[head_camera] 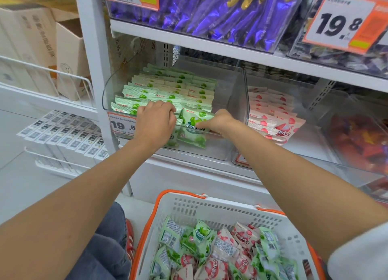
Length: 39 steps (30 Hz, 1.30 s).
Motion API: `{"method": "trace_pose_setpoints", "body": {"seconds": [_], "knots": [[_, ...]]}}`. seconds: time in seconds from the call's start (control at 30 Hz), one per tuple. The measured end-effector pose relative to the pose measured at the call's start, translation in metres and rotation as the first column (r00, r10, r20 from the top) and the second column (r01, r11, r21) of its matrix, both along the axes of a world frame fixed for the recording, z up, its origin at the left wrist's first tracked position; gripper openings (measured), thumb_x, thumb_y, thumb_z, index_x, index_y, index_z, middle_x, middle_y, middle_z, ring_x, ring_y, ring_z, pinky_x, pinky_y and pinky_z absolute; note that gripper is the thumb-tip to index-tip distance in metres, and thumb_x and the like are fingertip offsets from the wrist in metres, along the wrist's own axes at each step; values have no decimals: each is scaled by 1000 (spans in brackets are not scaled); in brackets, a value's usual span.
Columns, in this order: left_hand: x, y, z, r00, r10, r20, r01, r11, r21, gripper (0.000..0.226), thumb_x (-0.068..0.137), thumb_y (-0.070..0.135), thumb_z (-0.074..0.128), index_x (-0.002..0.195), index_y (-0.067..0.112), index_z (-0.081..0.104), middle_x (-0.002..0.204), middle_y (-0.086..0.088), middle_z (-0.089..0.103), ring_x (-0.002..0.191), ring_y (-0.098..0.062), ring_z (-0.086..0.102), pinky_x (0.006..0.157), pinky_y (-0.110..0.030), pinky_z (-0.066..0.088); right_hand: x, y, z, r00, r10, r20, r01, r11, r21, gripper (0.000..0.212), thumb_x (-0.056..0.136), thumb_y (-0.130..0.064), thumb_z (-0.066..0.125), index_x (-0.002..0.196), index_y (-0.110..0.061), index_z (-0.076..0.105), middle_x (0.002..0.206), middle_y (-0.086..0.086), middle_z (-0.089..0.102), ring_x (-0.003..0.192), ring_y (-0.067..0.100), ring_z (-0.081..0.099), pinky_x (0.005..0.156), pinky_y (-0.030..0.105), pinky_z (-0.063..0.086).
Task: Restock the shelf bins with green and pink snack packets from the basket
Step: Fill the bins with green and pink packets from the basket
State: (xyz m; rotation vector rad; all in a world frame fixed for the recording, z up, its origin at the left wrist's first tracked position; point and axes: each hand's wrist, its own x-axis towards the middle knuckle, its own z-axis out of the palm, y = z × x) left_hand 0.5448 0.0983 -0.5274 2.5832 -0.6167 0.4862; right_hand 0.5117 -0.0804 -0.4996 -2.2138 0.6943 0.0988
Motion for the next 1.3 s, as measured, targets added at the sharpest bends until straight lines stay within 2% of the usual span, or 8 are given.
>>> {"method": "trace_pose_setpoints", "body": {"seconds": [0.3, 0.43, 0.53, 0.67, 0.9, 1.07, 1.17, 1.3], "knots": [[0, -1, -1, 1000, -3, 21, 3, 1000, -2, 31, 99, 21, 38, 118, 19, 63, 118, 0, 64, 111, -24, 51, 96, -40, 31, 1, 12, 4, 989, 78, -126, -91, 990, -104, 77, 81, -43, 75, 134, 2, 40, 106, 7, 51, 91, 23, 58, 82, 32, 55], [-3, -2, -2, 999, 7, 53, -6, 1000, -14, 29, 100, 22, 40, 117, 19, 63, 119, 0, 62, 113, -23, 49, 98, -39, 30, -2, 8, -1, 997, 64, 50, -56, 986, -155, 89, 73, -45, 81, 140, -7, 35, 133, 9, 48, 120, 27, 51, 92, 33, 47], [-15, -7, 4, 990, 10, 138, -4, 999, -40, 22, 97, 23, 47, 110, 18, 65, 112, -1, 63, 109, -24, 49, 94, -39, 33, -12, 10, -1, 921, 151, 358, -14, 934, -357, 62, 79, -32, 77, 131, -11, 50, 126, 9, 51, 119, 26, 48, 101, 36, 42], [-54, -18, 8, 992, -54, 112, 72, 984, -165, 12, 93, 20, 52, 93, 16, 63, 88, -1, 63, 83, -23, 55, 71, -39, 45, -56, 18, 4, 766, 333, 549, -38, 877, -480, 9, 87, -13, 61, 96, -10, 61, 93, 1, 55, 81, 21, 56, 73, 37, 47], [-116, -20, -71, 809, -2, -587, 155, 966, 210, 21, 92, 21, 47, 83, 12, 64, 92, -8, 68, 87, -29, 64, 76, -34, 53, -164, -14, -97, 933, 352, 69, -301, 872, -386, 11, 86, -12, 53, 86, -18, 62, 85, 2, 66, 80, 24, 61, 70, 33, 49], [-148, -21, -124, 751, -28, -660, 355, 860, 367, 19, 95, 14, 44, 88, 10, 61, 93, -4, 66, 79, -16, 55, 69, -24, 45, -242, -42, -200, 850, 355, -389, -446, 878, -174, 37, 88, -6, 56, 123, -16, 61, 125, 6, 61, 112, 22, 59, 92, 33, 49], [-152, -24, -142, 700, 35, -714, 408, 800, 439, 20, 93, 13, 44, 78, 12, 56, 91, -5, 64, 81, -19, 60, 66, -28, 47, -239, -14, -231, 784, 526, -329, -609, 756, -242, 71, 81, 9, 54, 146, -18, 40, 146, 9, 45, 134, 27, 43, 111, 39, 37], [-156, -27, -156, 655, 80, -752, 445, 763, 469, 24, 94, 13, 47, 107, 7, 66, 117, -7, 63, 101, -23, 63, 85, -34, 54, -214, 12, -269, 682, 633, -366, -731, 568, -379, 84, 78, 11, 58, 151, -15, 25, 155, 9, 32, 147, 29, 19, 121, 49, 13]]}}
